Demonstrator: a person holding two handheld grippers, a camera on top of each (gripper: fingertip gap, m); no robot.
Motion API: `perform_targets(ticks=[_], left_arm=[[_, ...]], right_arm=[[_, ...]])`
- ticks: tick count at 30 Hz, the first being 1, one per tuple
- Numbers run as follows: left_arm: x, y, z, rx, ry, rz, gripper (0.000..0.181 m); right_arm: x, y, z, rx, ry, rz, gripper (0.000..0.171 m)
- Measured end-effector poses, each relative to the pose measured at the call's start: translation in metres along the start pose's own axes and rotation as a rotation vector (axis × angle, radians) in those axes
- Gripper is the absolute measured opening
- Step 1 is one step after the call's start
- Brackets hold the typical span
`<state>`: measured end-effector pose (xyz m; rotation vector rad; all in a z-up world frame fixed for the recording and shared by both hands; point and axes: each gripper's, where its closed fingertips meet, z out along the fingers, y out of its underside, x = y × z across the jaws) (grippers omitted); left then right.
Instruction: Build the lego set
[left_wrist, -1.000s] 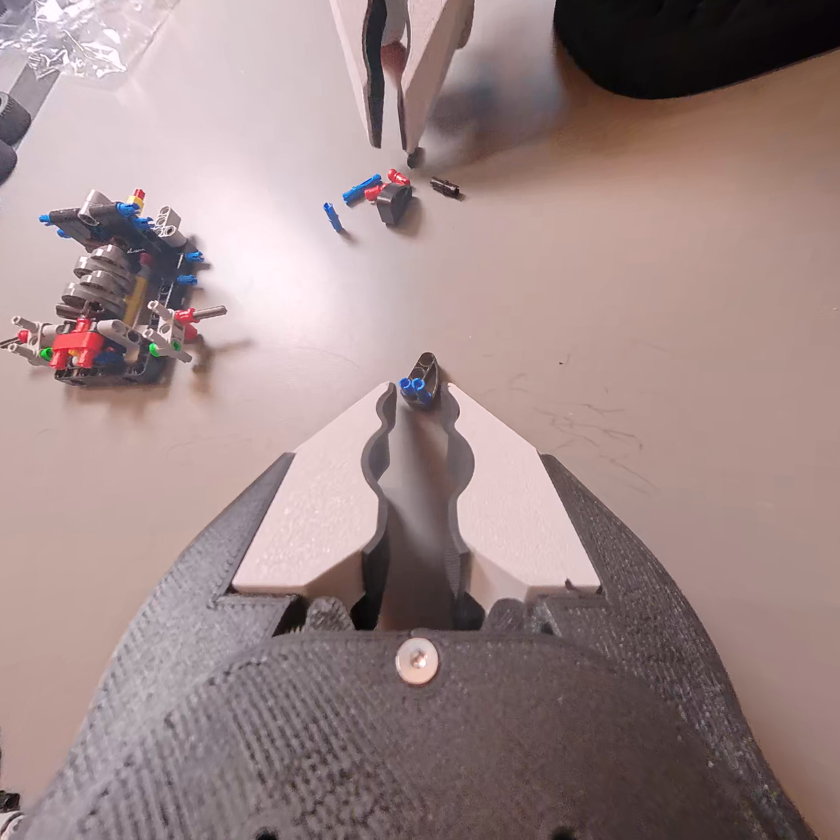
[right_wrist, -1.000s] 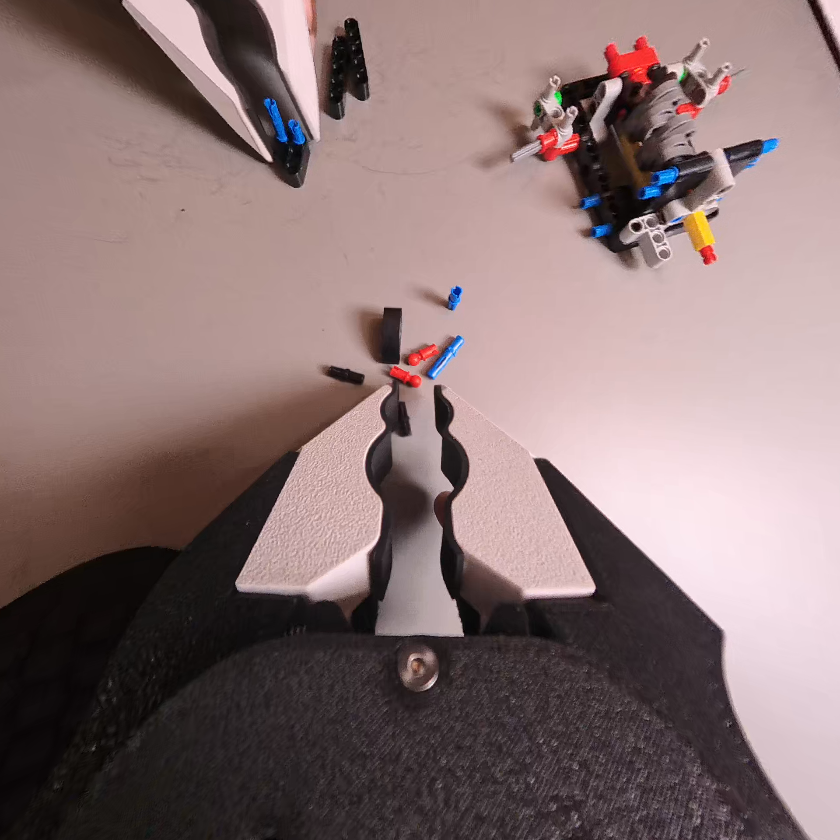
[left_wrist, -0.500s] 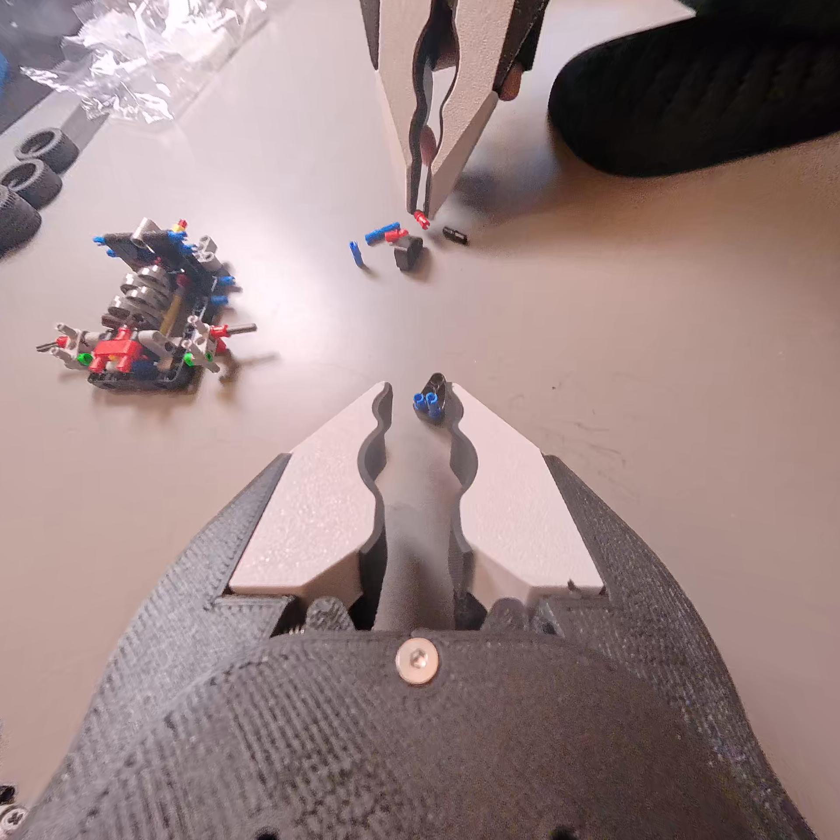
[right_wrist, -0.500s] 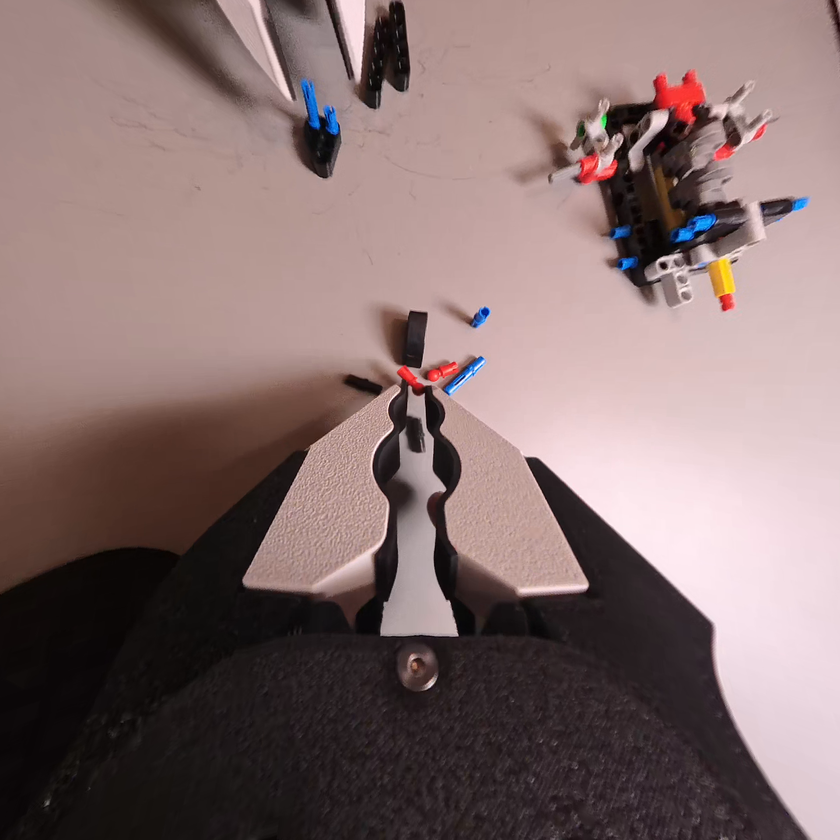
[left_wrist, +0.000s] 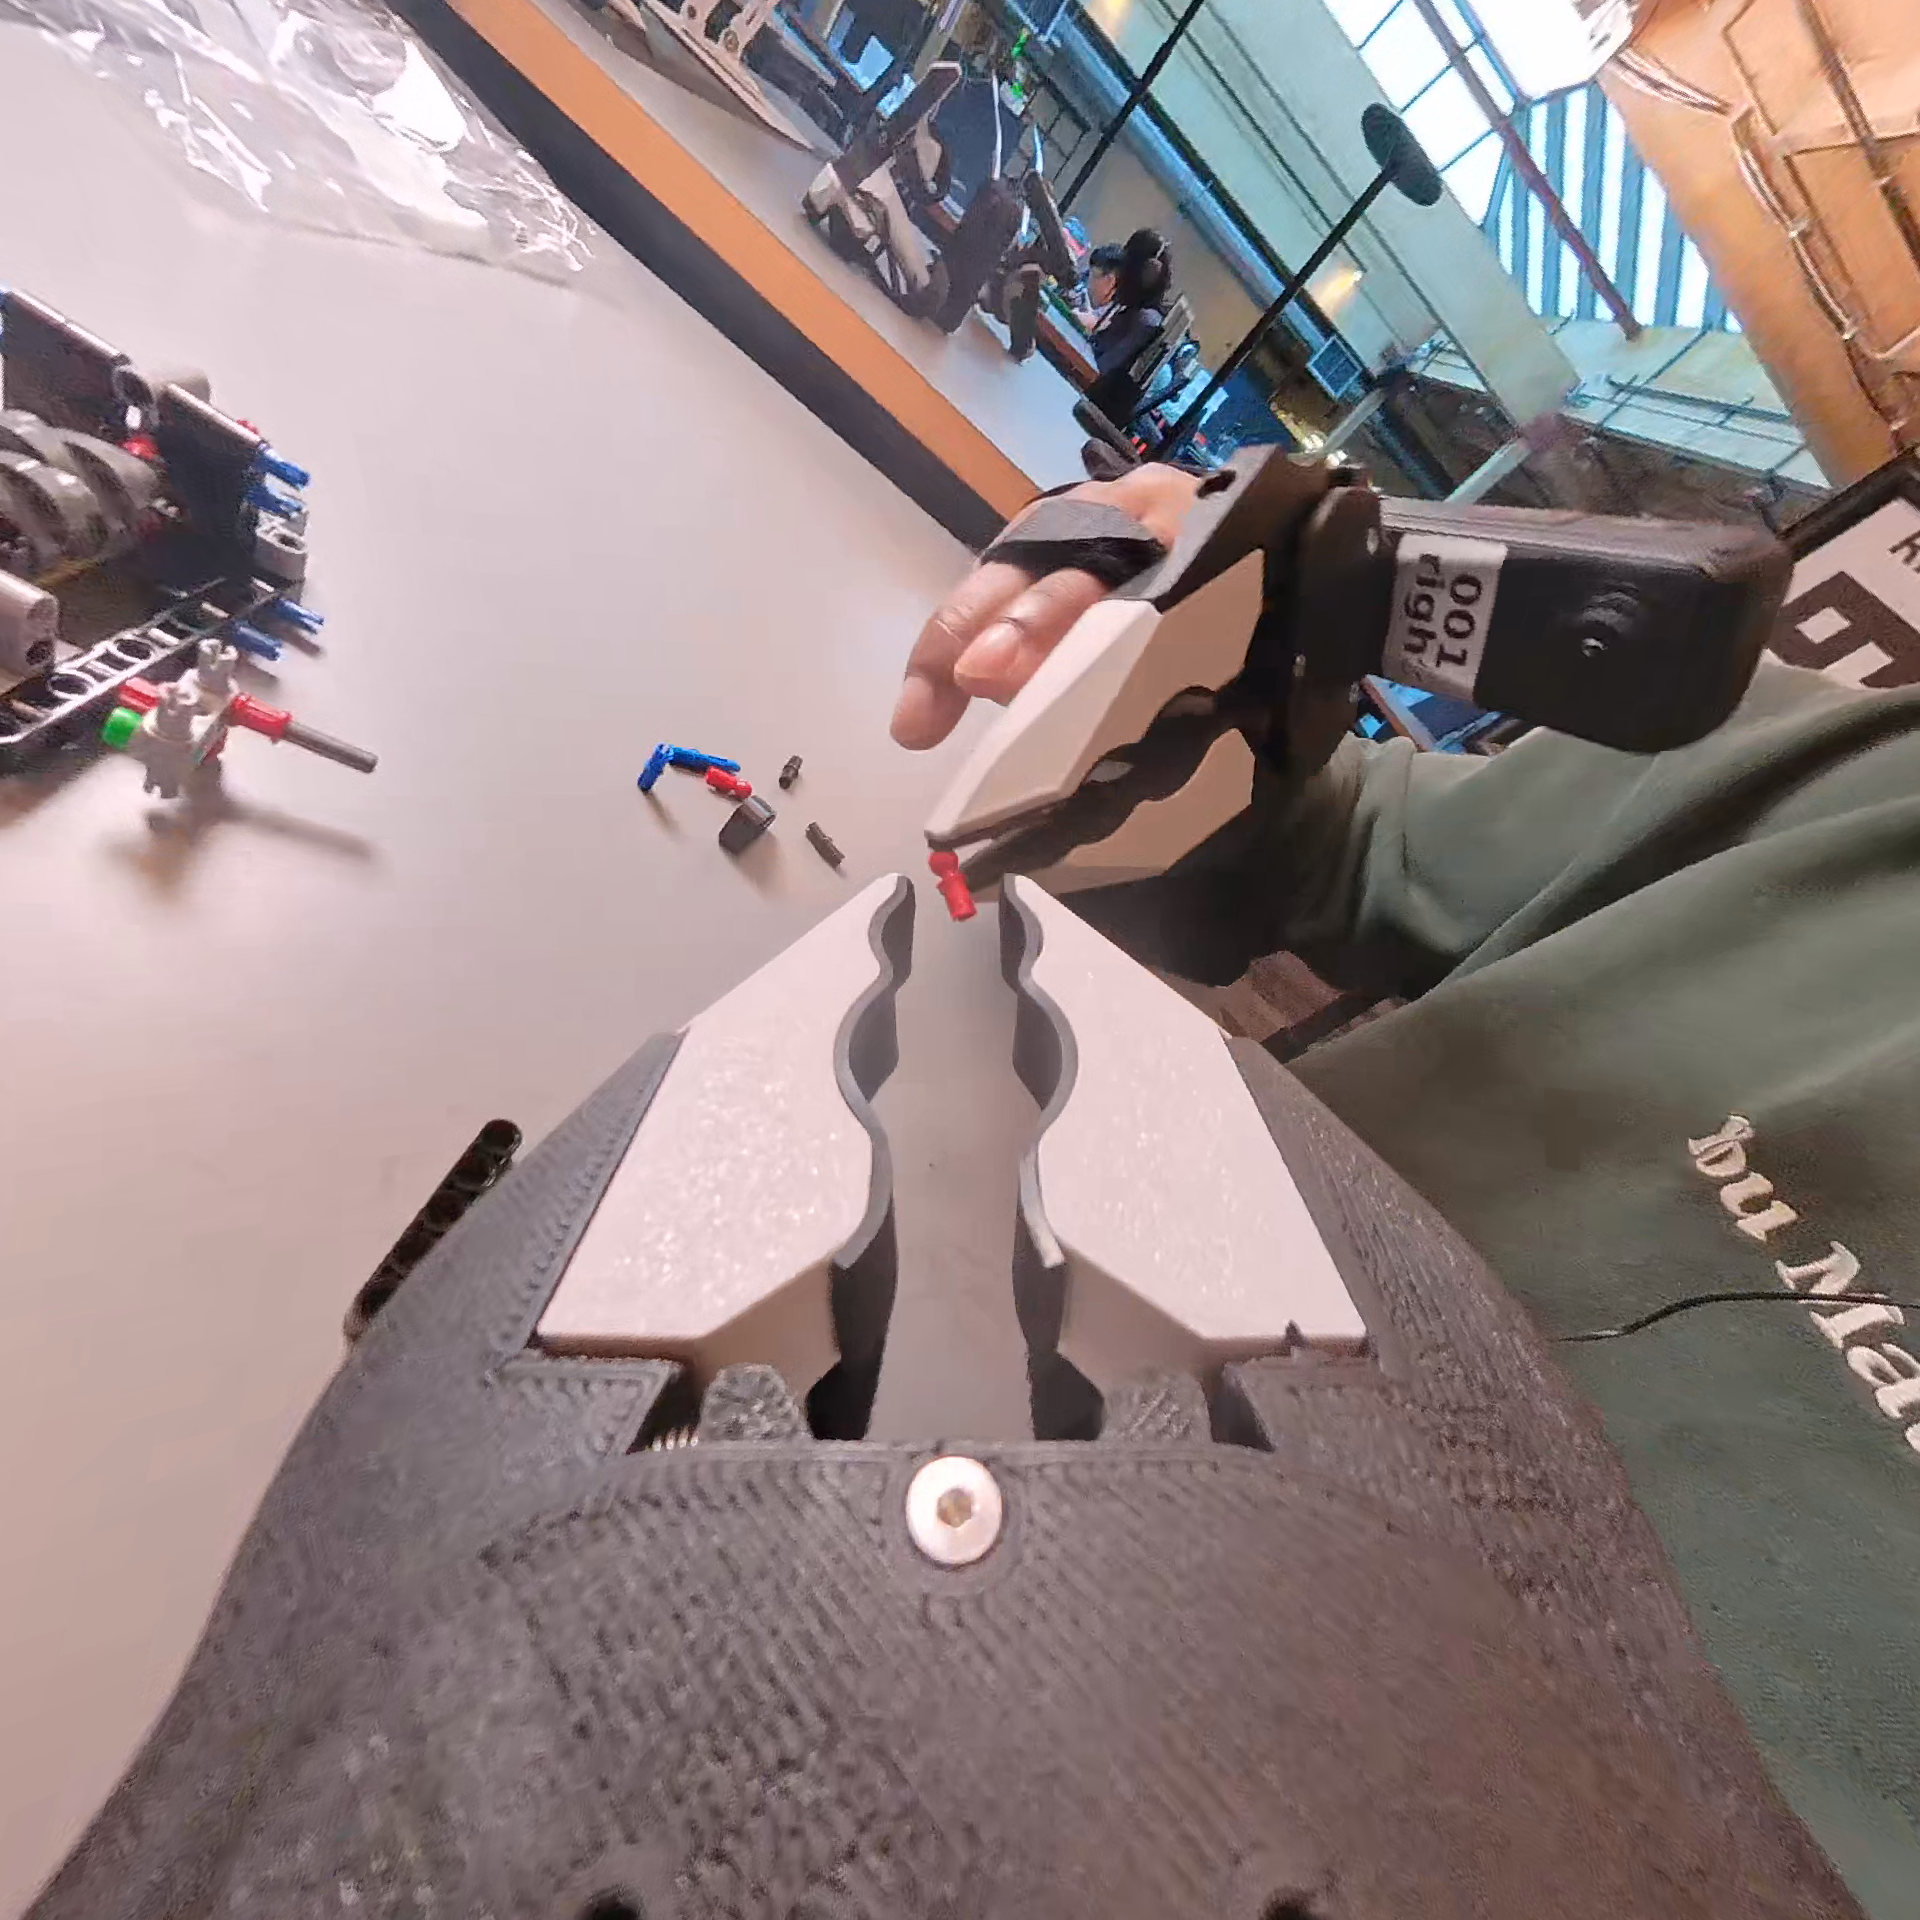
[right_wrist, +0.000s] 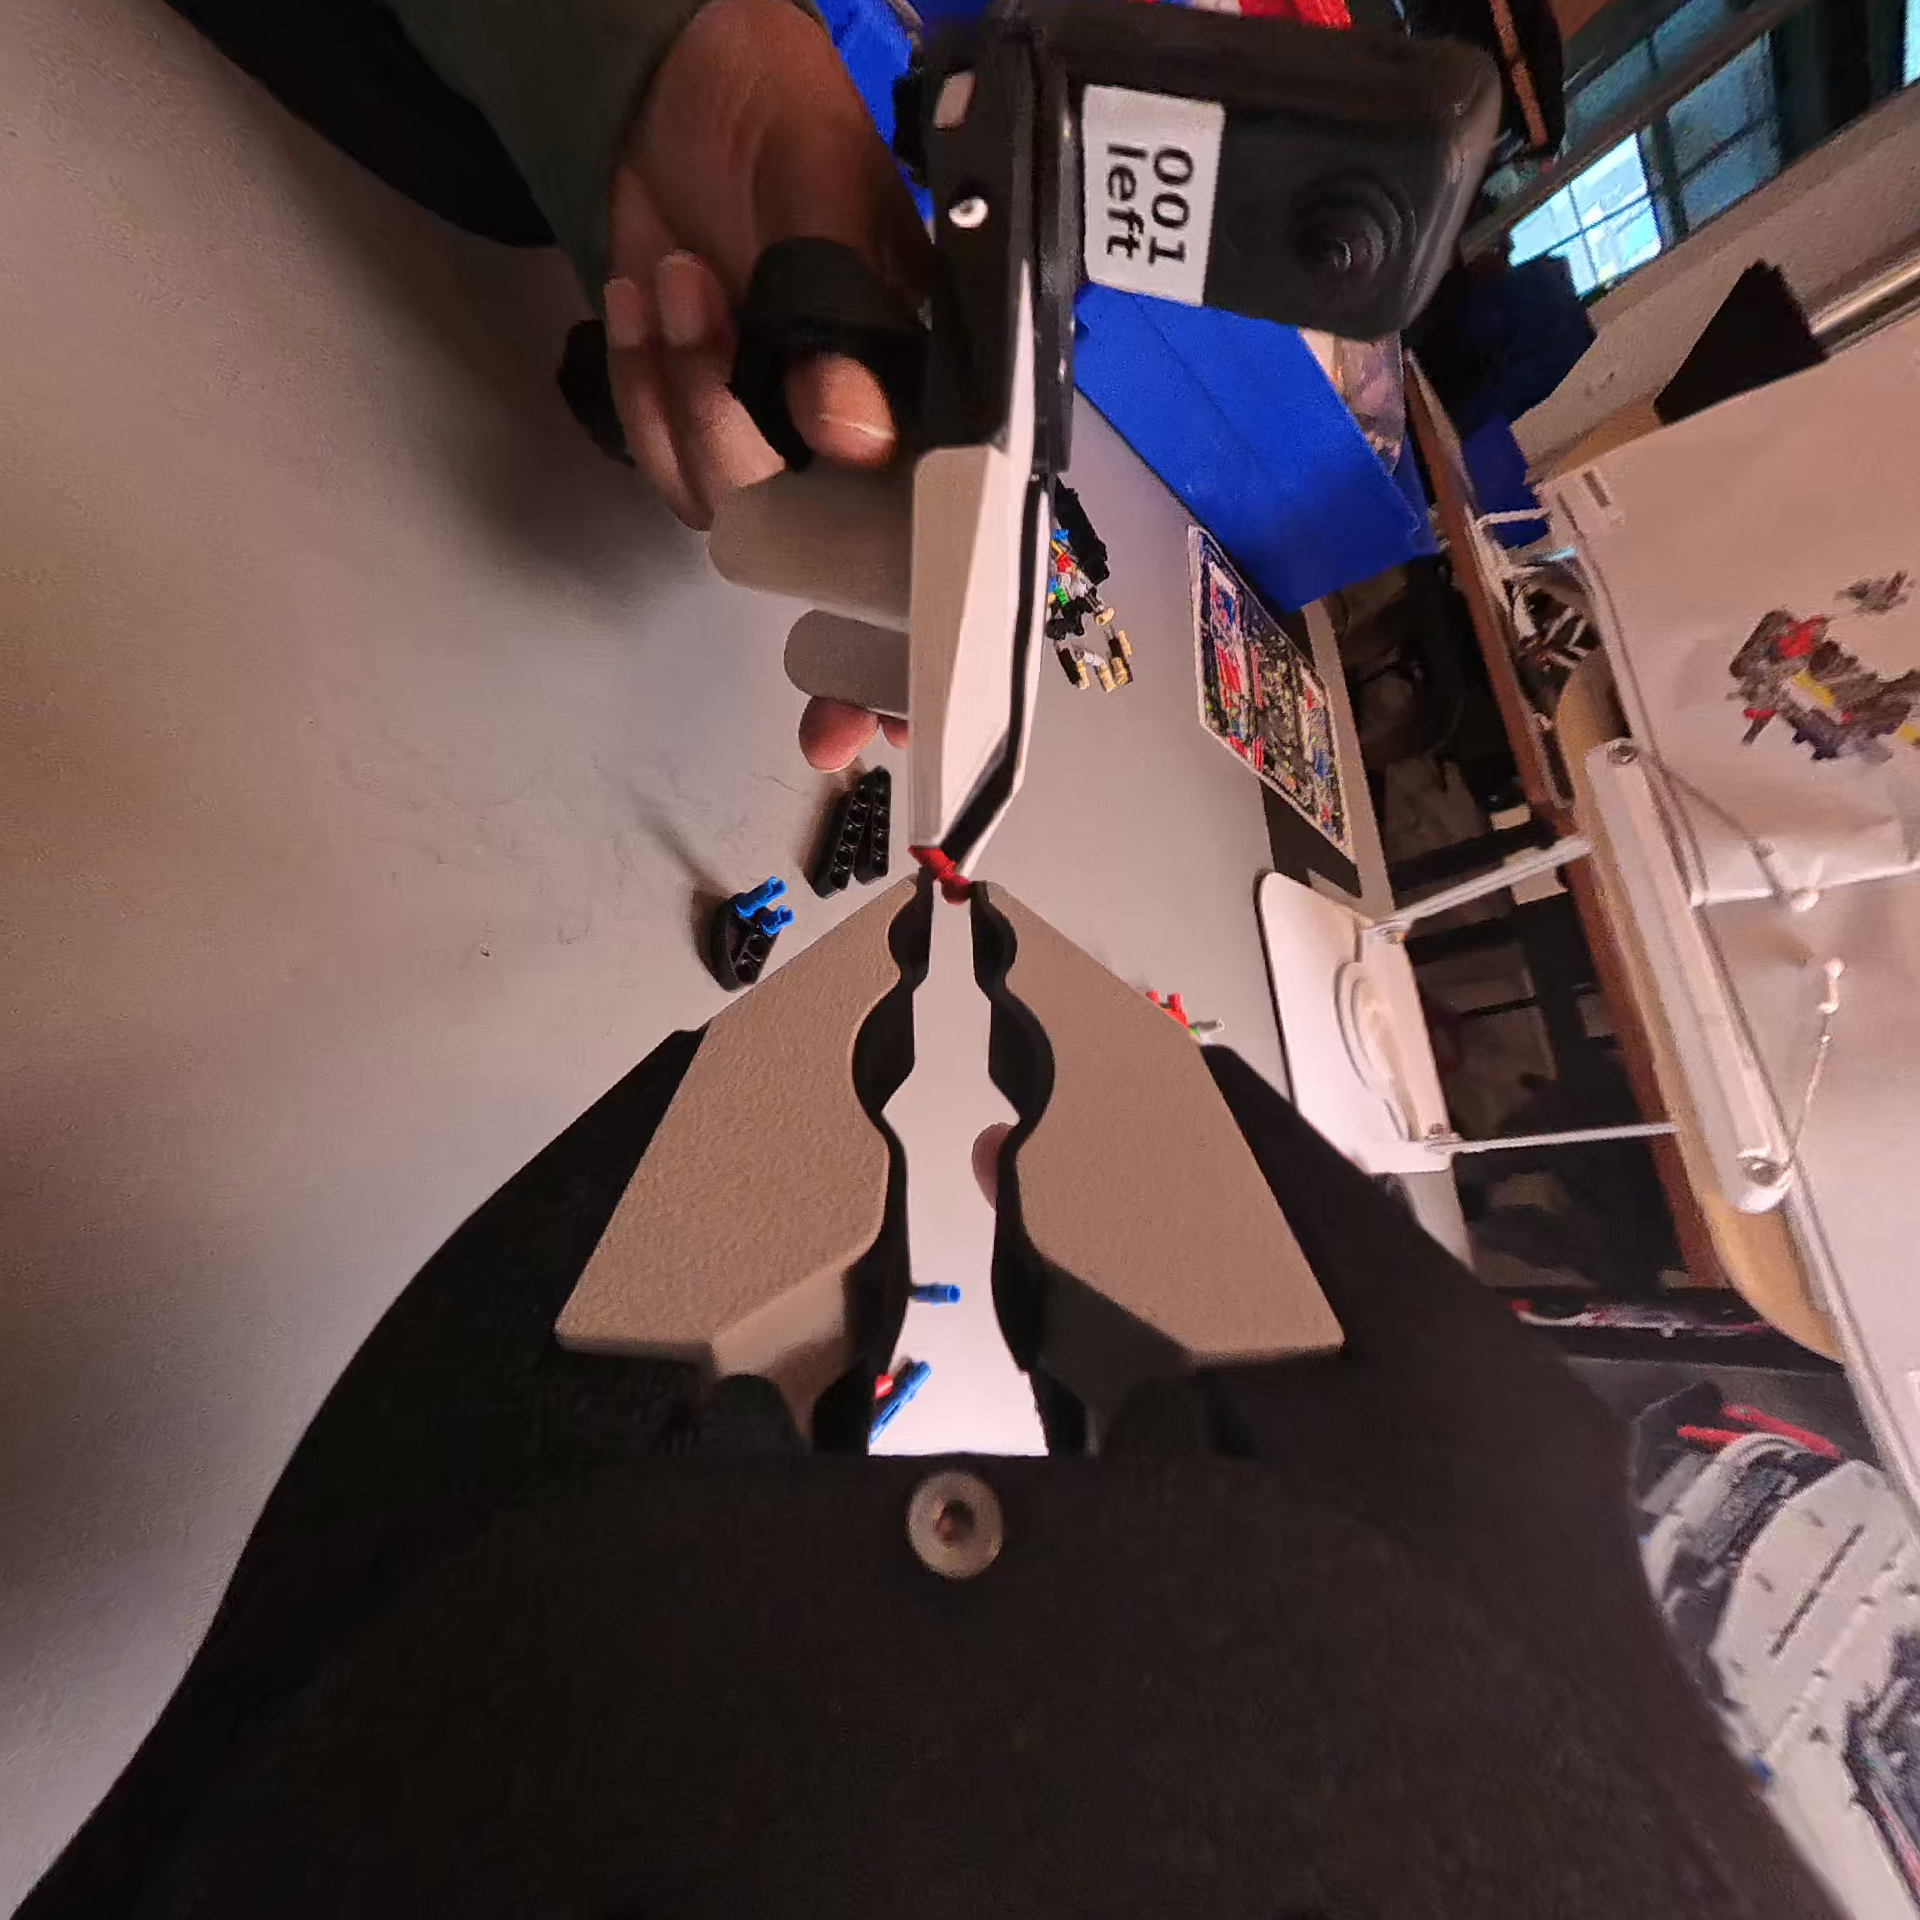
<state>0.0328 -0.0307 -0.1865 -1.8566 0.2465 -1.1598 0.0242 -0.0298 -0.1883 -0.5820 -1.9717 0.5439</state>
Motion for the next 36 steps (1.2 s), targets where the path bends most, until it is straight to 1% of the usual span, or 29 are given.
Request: perform_targets(ticks=[3, 7, 10, 11, 13, 15, 19, 23, 28, 29, 30, 32, 33, 34, 36], left_arm=[[0.0, 0.003, 0.001, -0.012, 0.015, -0.022, 0.008], [0.002, 0.003, 0.0, -0.016, 0.035, -0.022, 0.003], [0.011, 0.001, -0.003, -0.013, 0.084, 0.022, 0.002], [0.016, 0.001, -0.003, -0.014, 0.111, 0.051, 0.002], [0.025, 0.003, -0.005, -0.018, 0.146, 0.144, 0.002], [0.032, 0.005, -0.005, -0.026, 0.159, 0.231, 0.002], [0.039, 0.006, -0.004, -0.014, 0.176, 0.286, 0.002], [0.04, 0.008, -0.003, -0.024, 0.178, 0.3, 0.002], [0.035, 0.007, -0.003, -0.025, 0.147, 0.3, 0.002], [0.03, 0.005, -0.004, -0.029, 0.11, 0.316, 0.003], [0.021, 0.004, -0.005, -0.043, 0.05, 0.351, 0.008], [-0.006, 0.007, -0.013, -0.115, -0.114, 0.45, 0.021], [-0.02, 0.013, -0.017, -0.176, -0.182, 0.487, 0.024], [-0.031, 0.022, -0.019, -0.241, -0.226, 0.507, 0.025], [-0.044, 0.041, -0.019, -0.341, -0.254, 0.523, 0.024]], right_arm=[[-0.001, -0.001, 0.002, -0.012, 0.025, -0.051, 0.004], [0.001, -0.005, 0.0, 0.022, 0.028, -0.034, 0.003], [0.002, -0.014, -0.007, 0.117, -0.017, 0.079, 0.003], [0.001, -0.02, -0.011, 0.172, -0.062, 0.156, 0.003], [-0.001, -0.026, -0.017, 0.259, -0.16, 0.319, 0.009], [-0.003, -0.028, -0.021, 0.31, -0.223, 0.413, 0.009], [-0.009, -0.037, -0.026, 0.385, -0.309, 0.504, 0.005], [-0.011, -0.039, -0.024, 0.389, -0.323, 0.519, 0.003], [-0.009, -0.034, -0.02, 0.35, -0.326, 0.555, 0.002], [-0.007, -0.029, -0.018, 0.317, -0.319, 0.562, 0.002], [-0.007, -0.023, -0.014, 0.272, -0.318, 0.561, 0.002], [-0.011, -0.004, -0.004, 0.131, -0.33, 0.549, 0.002], [-0.015, 0.006, 0.002, 0.057, -0.331, 0.529, 0.002], [-0.021, 0.013, 0.007, -0.005, -0.341, 0.507, 0.002], [-0.033, 0.024, 0.017, -0.11, -0.377, 0.475, 0.002]])
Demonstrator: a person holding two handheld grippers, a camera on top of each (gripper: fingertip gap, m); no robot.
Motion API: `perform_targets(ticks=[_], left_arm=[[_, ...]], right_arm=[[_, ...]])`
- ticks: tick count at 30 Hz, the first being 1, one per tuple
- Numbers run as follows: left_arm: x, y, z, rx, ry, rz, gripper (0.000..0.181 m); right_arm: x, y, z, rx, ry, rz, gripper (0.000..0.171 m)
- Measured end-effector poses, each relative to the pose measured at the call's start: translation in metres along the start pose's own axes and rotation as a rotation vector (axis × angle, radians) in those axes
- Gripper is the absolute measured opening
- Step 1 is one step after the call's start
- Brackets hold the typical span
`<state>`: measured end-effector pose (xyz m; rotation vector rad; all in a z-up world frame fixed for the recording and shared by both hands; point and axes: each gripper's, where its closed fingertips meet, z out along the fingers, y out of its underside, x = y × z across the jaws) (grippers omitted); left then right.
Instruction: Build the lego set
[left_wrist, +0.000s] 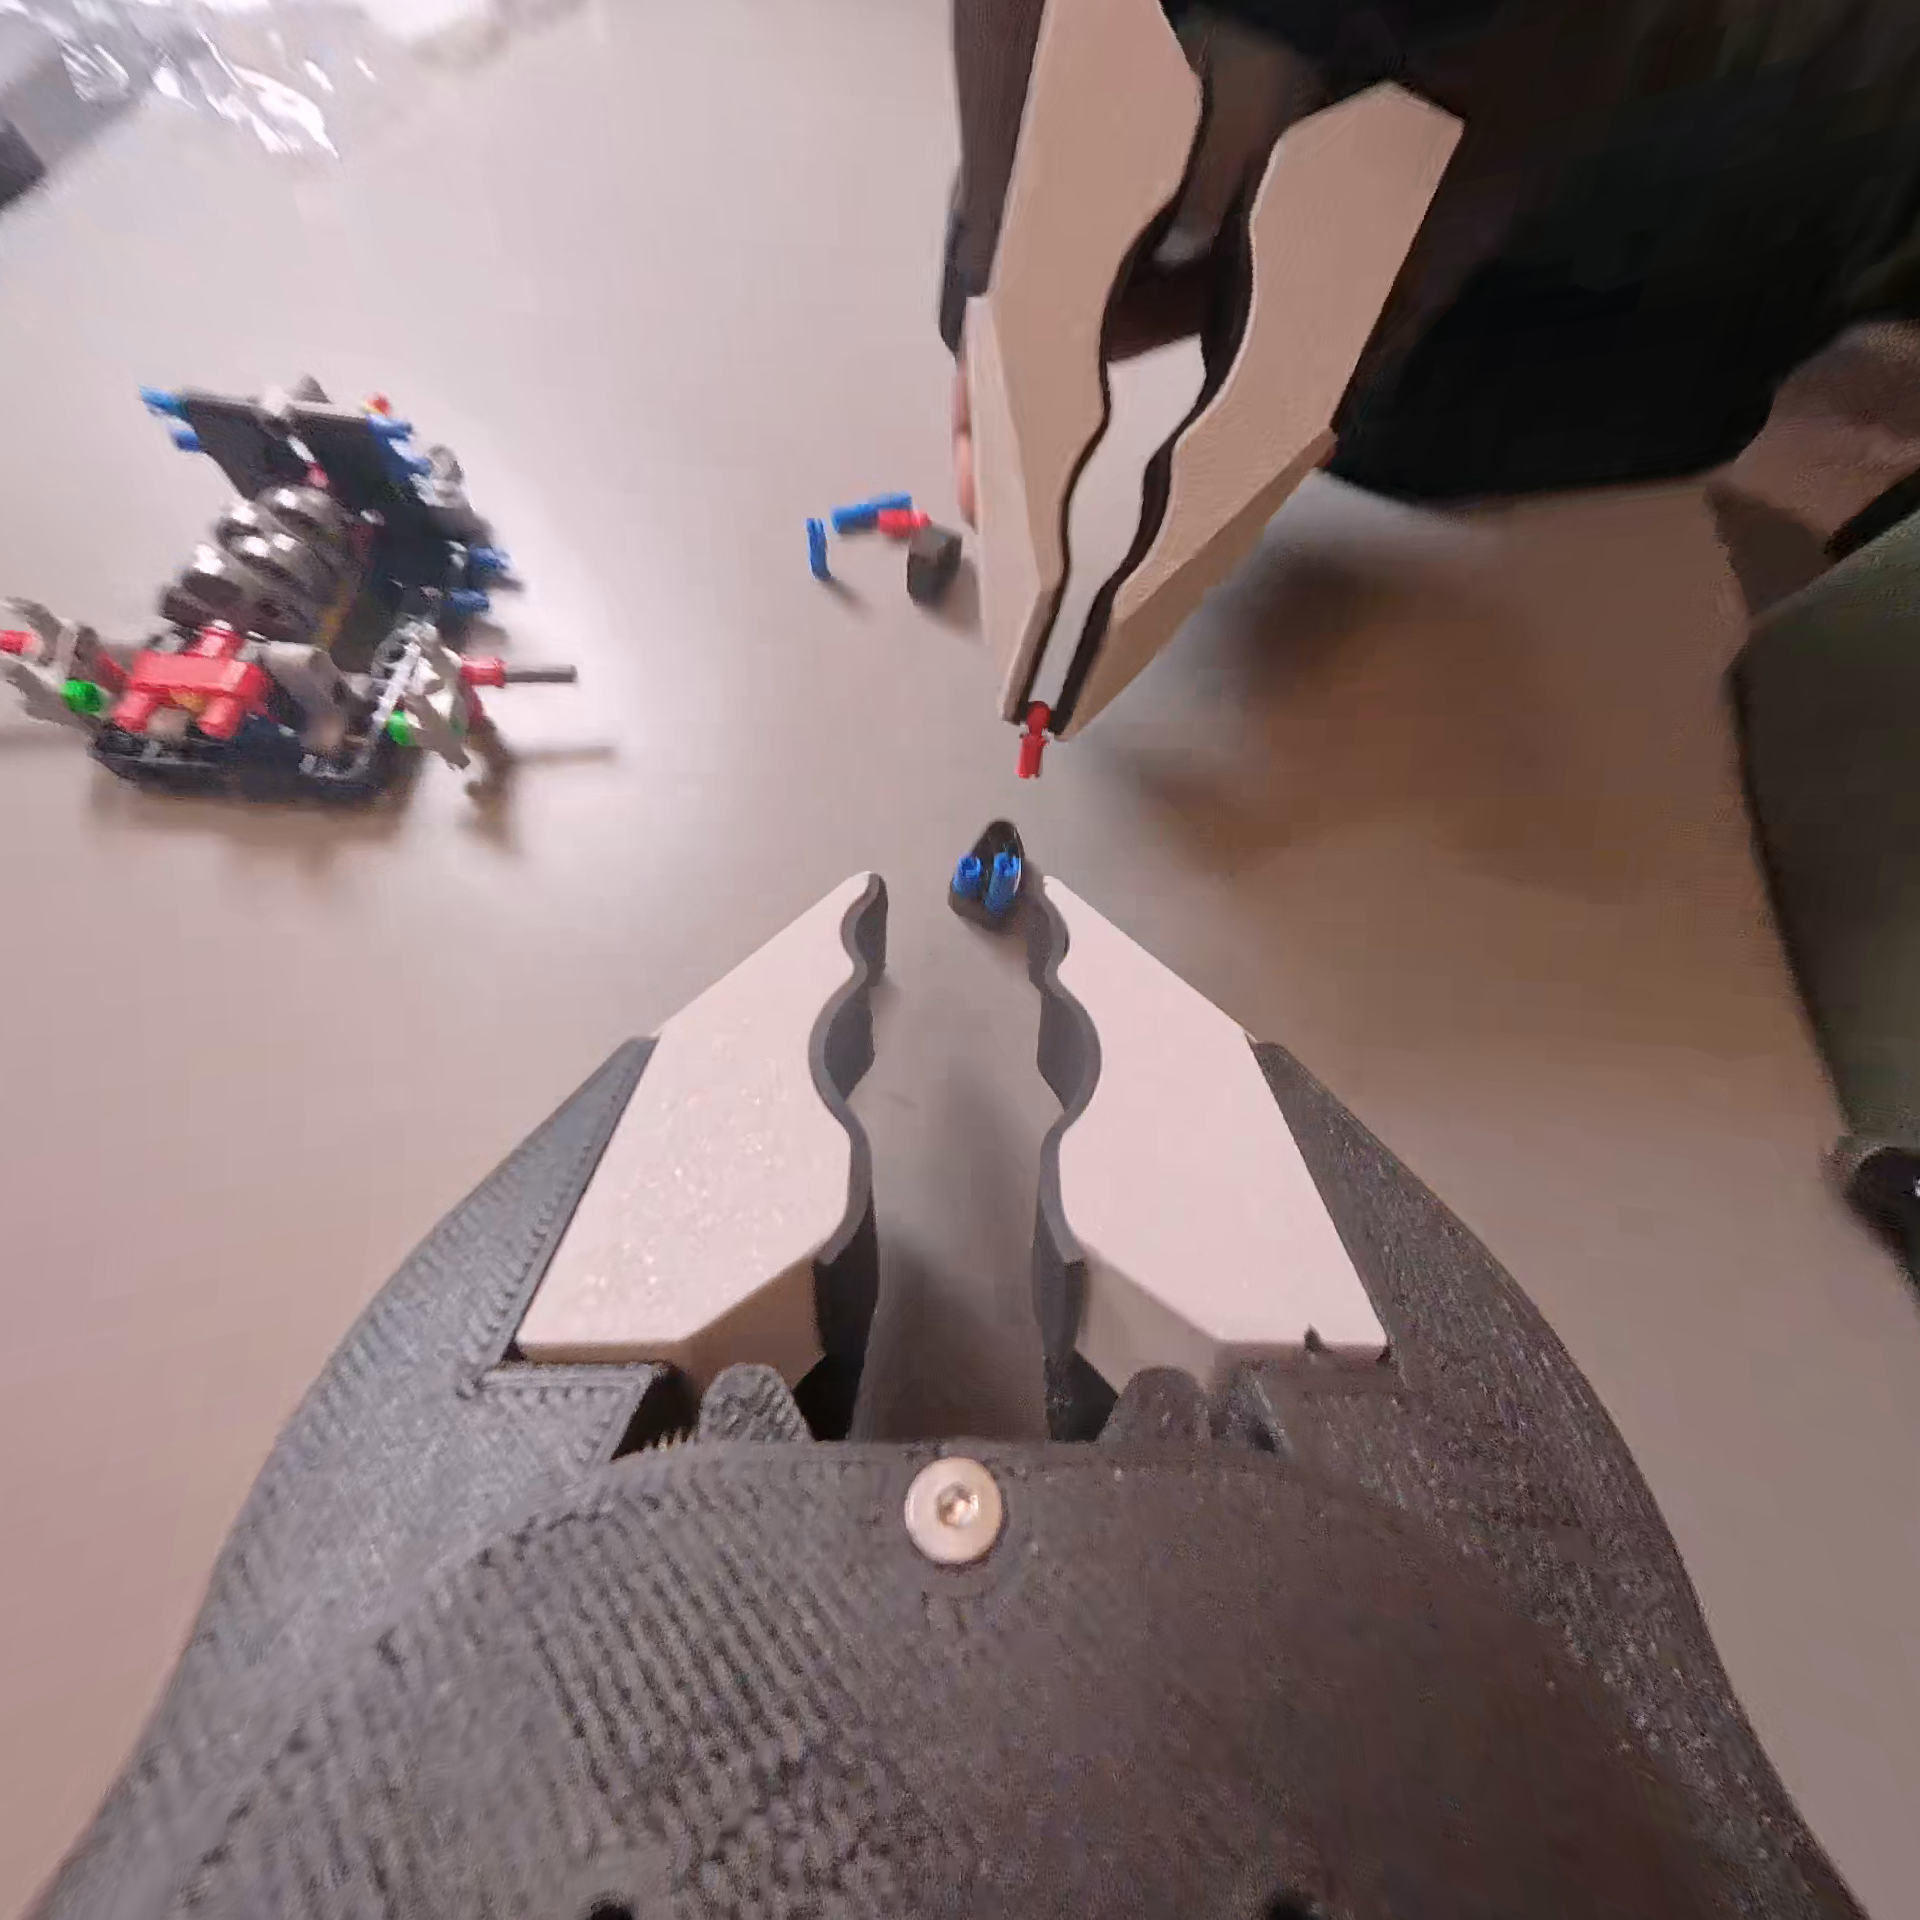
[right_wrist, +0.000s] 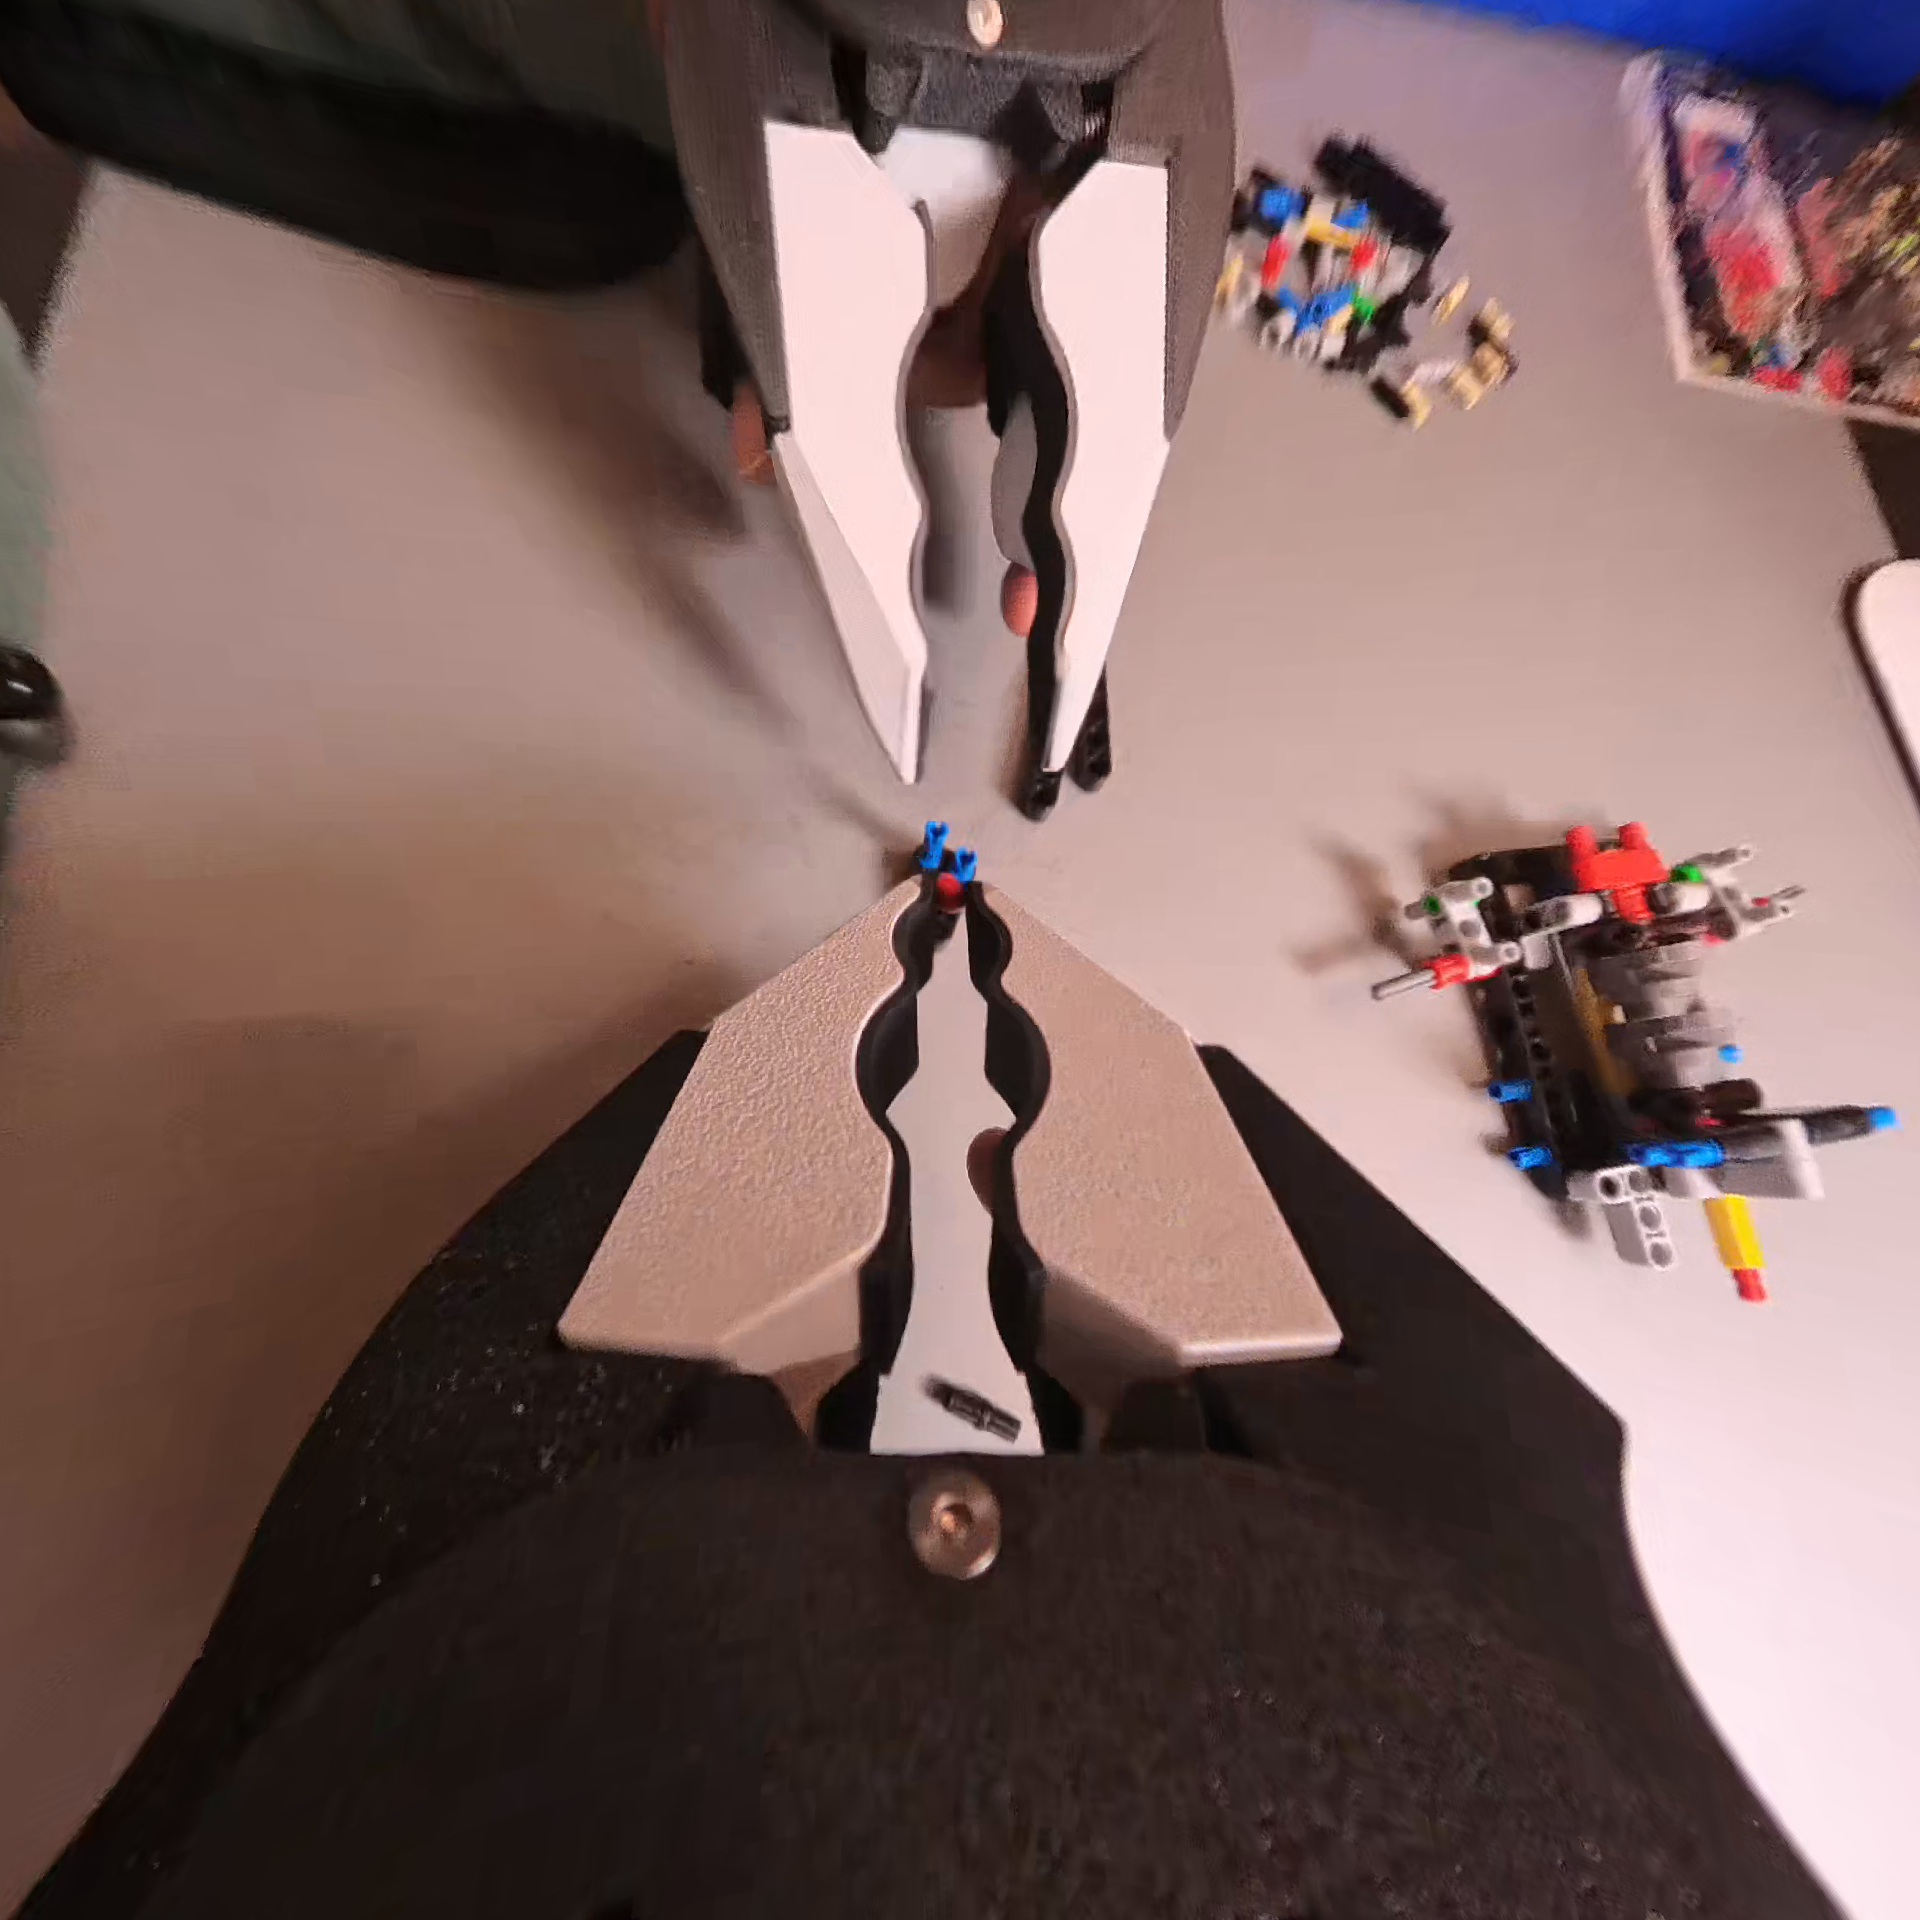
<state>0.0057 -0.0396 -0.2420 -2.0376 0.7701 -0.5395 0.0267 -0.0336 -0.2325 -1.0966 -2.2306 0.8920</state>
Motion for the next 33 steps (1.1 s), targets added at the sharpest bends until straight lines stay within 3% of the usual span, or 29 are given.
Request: perform_targets(ticks=[7, 14, 33], left_arm=[[0.005, 0.018, 0.023, -0.14, -0.037, 0.135, 0.025], [0.003, 0.016, 0.026, -0.139, -0.062, 0.151, 0.015], [0.004, 0.015, 0.028, -0.13, -0.084, 0.186, 0.014]], right_arm=[[0.002, 0.011, 0.015, -0.115, -0.005, -0.008, 0.002], [0.003, 0.013, 0.02, -0.149, -0.003, -0.017, 0.002], [0.004, 0.011, 0.028, -0.366, -0.096, -0.098, 0.002]])
